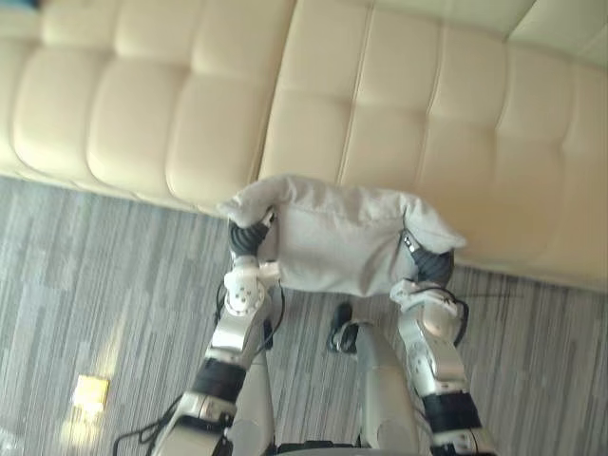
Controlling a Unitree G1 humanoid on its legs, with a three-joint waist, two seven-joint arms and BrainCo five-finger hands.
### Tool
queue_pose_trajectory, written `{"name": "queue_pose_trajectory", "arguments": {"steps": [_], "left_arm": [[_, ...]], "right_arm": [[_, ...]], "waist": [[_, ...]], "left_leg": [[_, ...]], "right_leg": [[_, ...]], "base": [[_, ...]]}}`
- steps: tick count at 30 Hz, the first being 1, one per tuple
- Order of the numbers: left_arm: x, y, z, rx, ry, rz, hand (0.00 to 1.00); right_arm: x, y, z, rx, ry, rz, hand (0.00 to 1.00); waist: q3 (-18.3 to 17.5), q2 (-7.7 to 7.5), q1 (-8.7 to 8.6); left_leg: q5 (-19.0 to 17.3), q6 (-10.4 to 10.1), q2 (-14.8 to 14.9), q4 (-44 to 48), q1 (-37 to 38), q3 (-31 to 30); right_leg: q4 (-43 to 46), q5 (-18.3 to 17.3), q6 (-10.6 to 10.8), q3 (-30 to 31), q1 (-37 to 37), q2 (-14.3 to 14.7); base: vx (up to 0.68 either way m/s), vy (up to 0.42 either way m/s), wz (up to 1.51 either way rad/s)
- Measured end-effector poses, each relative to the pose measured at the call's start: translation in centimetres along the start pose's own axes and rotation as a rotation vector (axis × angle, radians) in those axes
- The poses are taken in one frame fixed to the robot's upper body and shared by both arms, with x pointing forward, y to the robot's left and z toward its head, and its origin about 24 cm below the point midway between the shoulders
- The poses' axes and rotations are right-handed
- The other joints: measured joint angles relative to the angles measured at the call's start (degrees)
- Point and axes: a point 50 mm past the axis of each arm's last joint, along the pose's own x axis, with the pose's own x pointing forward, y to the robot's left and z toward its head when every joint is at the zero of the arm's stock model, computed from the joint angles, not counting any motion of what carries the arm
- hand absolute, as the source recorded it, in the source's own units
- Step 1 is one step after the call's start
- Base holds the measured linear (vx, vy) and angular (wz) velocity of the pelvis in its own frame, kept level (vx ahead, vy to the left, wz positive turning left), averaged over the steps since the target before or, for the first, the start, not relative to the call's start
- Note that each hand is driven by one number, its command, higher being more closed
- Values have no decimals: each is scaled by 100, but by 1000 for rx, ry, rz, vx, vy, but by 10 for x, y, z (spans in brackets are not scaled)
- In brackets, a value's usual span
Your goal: Pick up cushions and gather them together orderly.
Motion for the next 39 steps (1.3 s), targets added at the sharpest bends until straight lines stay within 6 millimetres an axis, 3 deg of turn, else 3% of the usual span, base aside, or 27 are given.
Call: {"name": "queue_pose_trajectory", "arguments": {"steps": [5, 12, 16, 18, 21, 24, 25, 26, 27, 28, 29, 30, 32, 33, 35, 36, 37, 39], "left_arm": [[-35, 19, -27, 4, 117, 12, 100], [-58, 31, -42, 40, 197, -10, 100], [-64, 35, -46, 11, 228, -4, 100], [-67, 36, -48, 12, 239, -5, 100], [-67, 37, -48, 11, 240, -2, 100], [-67, 38, -48, 8, 241, 2, 100], [-67, 36, -48, 1, 241, -3, 100], [-68, 36, -48, -3, 244, -5, 100], [-69, 33, -50, -18, 255, -8, 100], [-70, 31, -50, -22, 258, -12, 100], [-70, 30, -51, -26, 262, -18, 100], [-71, 30, -52, -16, 270, -30, 100], [-72, 29, -55, -11, 285, -34, 100], [-72, 30, -55, -6, 285, -35, 100], [-72, 35, -55, 21, 281, -40, 100], [-70, 40, -54, 42, 277, -40, 100], [-70, 41, -53, 46, 275, -40, 100], [-68, 46, -50, 62, 260, -40, 100]], "right_arm": [[-27, -16, -22, -96, 93, 24, 100], [-34, -26, -34, -204, 144, 60, 100], [-34, -26, -37, -208, 155, 75, 100], [-33, -28, -43, -227, 180, 77, 100], [-31, -30, -46, -272, 191, 110, 100], [-29, -30, -45, -277, 187, 110, 100], [-27, -30, -43, -278, 181, 105, 100], [-25, -30, -43, -284, 178, 98, 100], [-23, -33, -42, -299, 173, 78, 100], [-22, -34, -42, -302, 172, 73, 100], [-21, -33, -46, -303, 185, 62, 100], [-21, -34, -46, -301, 190, 46, 100], [-22, -36, -49, -308, 204, 41, 100], [-23, -36, -50, -317, 211, 42, 100], [-24, -35, -56, -321, 235, 43, 100], [-27, -32, -60, -312, 255, 49, 100], [-27, -31, -61, -309, 257, 50, 100], [-25, -23, -62, -298, 256, 76, 100]], "waist": [[-681, 42, -2], [-1070, 103, -35], [-1141, 114, -39], [-1080, 205, -18], [-1006, 329, 70], [-997, 349, 65], [-979, 345, 69], [-977, 367, 46], [-992, 390, 50], [-995, 402, 52], [-980, 300, 54], [-970, 238, 37], [-962, 265, 30], [-957, 262, 21], [-940, 271, -4], [-926, 297, -26], [-927, 298, -30], [-928, 295, -54]], "left_leg": [[285, -24, -127, -1148, 1106, -88], [604, -23, -110, -2167, 2126, -156], [517, 75, -173, -1938, 2180, -229], [114, 179, -173, -857, 1755, -335], [62, 182, -90, 463, 1080, -217], [42, 186, -97, 143, 1030, 28], [-72, 291, -21, -65, 1025, 195], [-83, 270, 76, -269, 1032, 309], [-34, 200, 227, -743, 1143, 343], [97, -14, 289, -856, 1197, 419], [106, 33, 173, -850, 1193, 552], [-121, 247, -34, -712, 1178, 623], [-310, 434, -206, -605, 1315, 719], [-393, 558, -318, -598, 1497, 816], [-523, 753, -416, -617, 1891, 935], [-593, 814, -425, -727, 2178, 963], [-598, 823, -426, -768, 2231, 965], [-549, 801, -461, -1163, 2571, 1086]], "right_leg": [[-949, 114, 126, -220, 1094, 74], [-2184, 548, 191, -349, 2236, 333], [-2418, 647, 203, -356, 2534, 334], [-2417, 646, 203, -402, 2702, 342], [-2490, 645, 204, -540, 2833, 345], [-2898, 743, 168, -707, 2960, 295], [-3006, 833, 196, -819, 2953, 285], [-3007, 847, 219, -894, 2950, 248], [-3014, 884, 294, -938, 2949, 207], [-3015, 878, 326, -944, 2955, 185], [-2979, 894, 392, -946, 2931, 12], [-2689, 863, 443, -930, 2837, -256], [-1681, 831, 430, -814, 2482, -633], [-753, 881, 147, -652, 2143, -926], [746, 911, -470, -254, 1554, -1195], [1422, 665, -348, -120, 1247, -1065], [1485, 621, -306, -112, 1196, -1008], [1120, 400, -139, -74, 851, -458]], "base": [[177, -20, 17], [148, -6, 5], [52, 16, 9], [-2, 72, 21], [-32, 87, 19], [-32, 91, 33], [-41, 113, 41], [-11, 164, 41], [18, 193, 29], [48, 212, 18], [109, 312, 4], [105, 327, 1], [116, 357, -10], [113, 296, -16], [215, 323, -15], [231, 274, -10], [212, 167, -13], [209, 96, -24]]}}
